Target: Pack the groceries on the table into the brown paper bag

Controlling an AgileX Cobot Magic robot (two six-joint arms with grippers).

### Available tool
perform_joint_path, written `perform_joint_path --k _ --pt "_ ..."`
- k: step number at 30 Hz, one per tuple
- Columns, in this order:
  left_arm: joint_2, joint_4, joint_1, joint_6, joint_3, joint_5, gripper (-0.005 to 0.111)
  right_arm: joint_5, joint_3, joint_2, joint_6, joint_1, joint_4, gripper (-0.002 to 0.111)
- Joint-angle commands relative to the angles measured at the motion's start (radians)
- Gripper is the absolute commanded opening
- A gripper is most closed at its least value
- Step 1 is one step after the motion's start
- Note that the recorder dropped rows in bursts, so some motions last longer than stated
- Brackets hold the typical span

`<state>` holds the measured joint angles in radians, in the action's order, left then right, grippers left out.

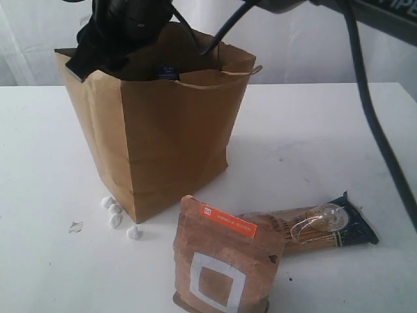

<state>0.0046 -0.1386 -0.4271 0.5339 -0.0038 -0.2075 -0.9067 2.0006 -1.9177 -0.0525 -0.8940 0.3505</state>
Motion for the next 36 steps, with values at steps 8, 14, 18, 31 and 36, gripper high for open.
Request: perform_joint_path --k 8,14,18,31,36 --pt "-0.005 -0.007 -0.004 -0.003 0.004 -0.002 0.000 0.007 0.002 0.061 0.012 0.007 0.008 0.057" --pt "-0.005 -0.007 -0.004 -0.003 0.004 -0.002 0.000 -0.027 0.002 0.082 0.015 0.007 0.008 0.057" --pt "-0.005 -0.007 -0.004 -0.003 0.004 -0.002 0.000 -0.068 0.002 0.108 0.031 0.003 0.006 0.057" --pt "-0.005 -0.007 -0.004 -0.003 0.004 -0.002 0.000 -0.118 -0.047 0.250 0.092 -0.070 0.008 0.037" --pt "-0.005 -0.007 -0.004 -0.003 0.004 -0.002 0.000 -0.048 -0.197 0.352 0.155 -0.088 0.026 0.017"
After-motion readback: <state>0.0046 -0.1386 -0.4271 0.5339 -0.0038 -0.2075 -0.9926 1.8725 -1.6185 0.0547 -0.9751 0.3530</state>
